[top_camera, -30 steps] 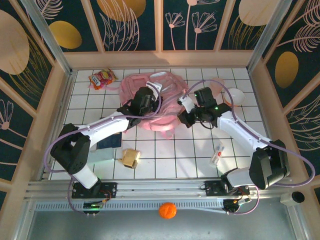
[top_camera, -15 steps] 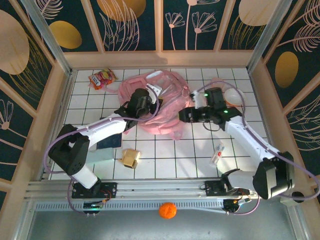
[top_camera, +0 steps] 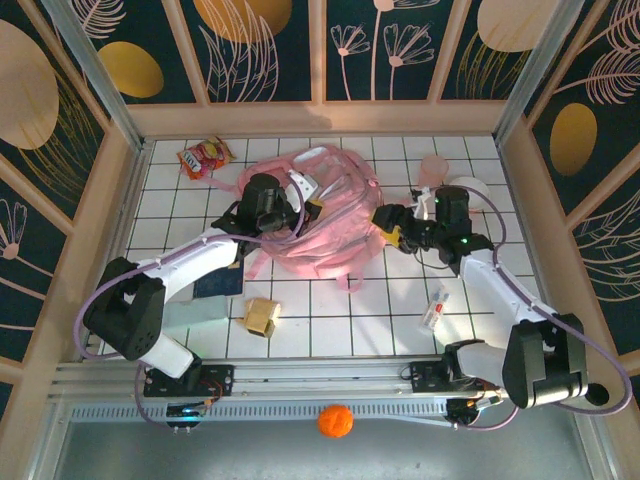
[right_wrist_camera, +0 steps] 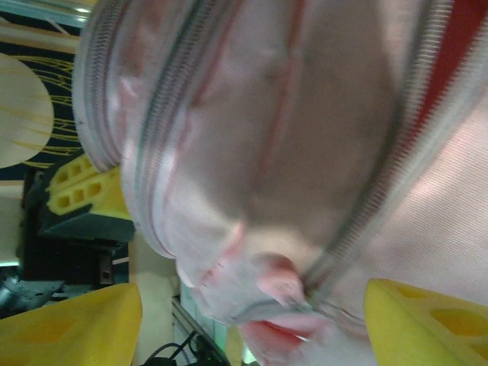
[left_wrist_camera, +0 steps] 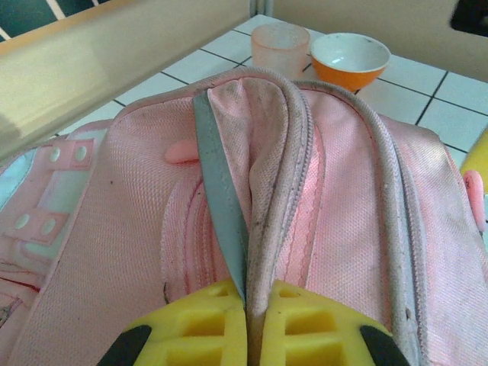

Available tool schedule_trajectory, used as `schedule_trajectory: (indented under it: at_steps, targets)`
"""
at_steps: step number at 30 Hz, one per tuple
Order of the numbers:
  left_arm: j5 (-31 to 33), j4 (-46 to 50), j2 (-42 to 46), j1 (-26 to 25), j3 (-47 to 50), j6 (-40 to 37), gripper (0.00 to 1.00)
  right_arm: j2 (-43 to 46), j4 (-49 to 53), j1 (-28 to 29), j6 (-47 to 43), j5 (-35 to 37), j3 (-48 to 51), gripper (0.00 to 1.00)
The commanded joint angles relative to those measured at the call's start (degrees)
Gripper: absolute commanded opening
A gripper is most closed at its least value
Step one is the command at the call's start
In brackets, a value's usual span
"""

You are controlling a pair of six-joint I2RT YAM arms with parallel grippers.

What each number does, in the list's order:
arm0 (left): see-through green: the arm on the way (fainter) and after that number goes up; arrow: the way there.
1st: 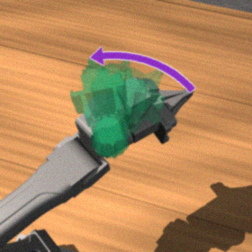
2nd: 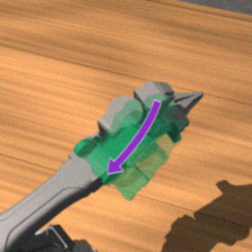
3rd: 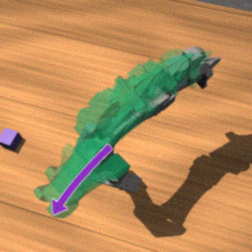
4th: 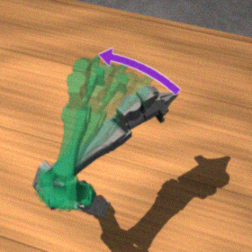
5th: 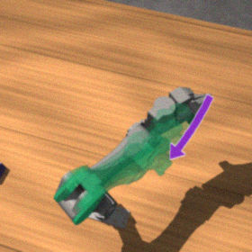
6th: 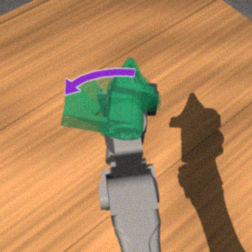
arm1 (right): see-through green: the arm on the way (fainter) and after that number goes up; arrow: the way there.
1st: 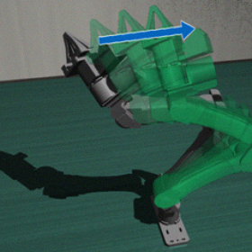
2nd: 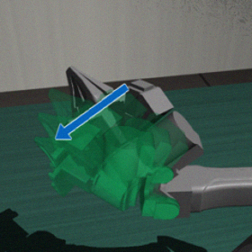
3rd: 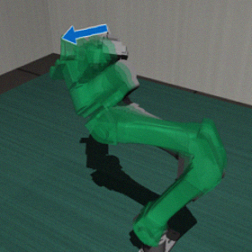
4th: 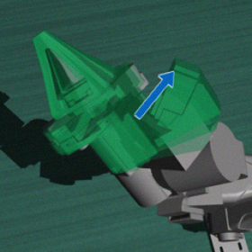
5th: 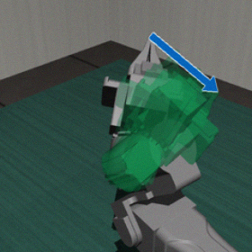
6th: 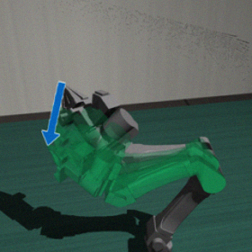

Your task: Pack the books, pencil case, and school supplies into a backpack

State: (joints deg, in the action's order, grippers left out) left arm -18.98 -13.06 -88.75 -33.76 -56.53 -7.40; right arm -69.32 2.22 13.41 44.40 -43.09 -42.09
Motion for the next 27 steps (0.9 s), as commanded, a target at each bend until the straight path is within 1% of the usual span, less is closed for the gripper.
schedule_trajectory:
  at_steps: [1, 3, 4, 6, 8, 9, 10, 11, 13, 14, 16, 20, 27]
  targets:
    - [-6.1, -7.0, 3.5, -0.2, -0.4, -2.5, 0.00, -2.5, -6.3, 1.7, 6.2, 2.5, -1.8, 0.77]
    - [-8.3, -7.1, 3.6, -0.3, -0.4, -2.6, 0.00, -4.0, -7.8, 2.0, 7.4, 3.5, -2.0, 0.76]
    - [-9.6, -7.0, 3.6, -0.3, -0.3, -2.8, 0.00, -4.8, -8.9, 2.2, 8.3, 3.9, -2.0, 0.71]
    - [-11.3, -7.0, 3.8, -0.3, 0.0, -2.8, 0.00, -6.1, -10.9, 3.0, 9.5, 4.7, -2.2, 0.53]
    - [-12.3, -6.6, 3.6, -0.3, 0.1, -2.5, 0.00, -7.1, -12.7, 4.0, 10.4, 5.6, -2.5, 0.29]
    - [-12.7, -6.0, 3.5, -0.2, 0.0, -2.5, 0.04, -7.3, -13.5, 4.4, 10.7, 5.8, -2.6, 0.19]
    - [-12.8, -5.1, 3.5, -0.2, -0.1, -2.5, 0.11, -7.3, -14.1, 4.8, 11.0, 6.2, -2.7, 0.05]
    - [-12.7, -4.1, 3.5, -0.2, -0.4, -2.2, 0.20, -7.2, -14.2, 5.2, 11.0, 6.8, -2.8, 0.00]
    - [-13.0, -1.7, 3.9, -0.2, -1.1, -2.1, 0.49, -6.7, -14.4, 5.7, 10.9, 7.4, -2.8, 0.00]
    - [-12.8, -0.6, 4.1, -0.2, -1.4, -1.5, 0.60, -6.5, -14.3, 5.8, 10.8, 7.6, -2.7, 0.00]
    - [-11.7, 0.8, 4.1, -0.3, -1.8, 0.4, 0.74, -6.1, -14.4, 5.9, 10.7, 7.6, -2.5, 0.00]
    - [-11.1, 4.3, 3.1, -0.4, -2.7, -1.4, 0.87, -5.5, -14.1, 6.3, 10.2, 7.7, -2.6, 0.00]
    - [-5.7, 11.2, -1.8, -1.2, -6.7, -7.3, 0.89, -5.3, -13.1, 6.7, 9.0, 7.8, -3.6, 0.00]
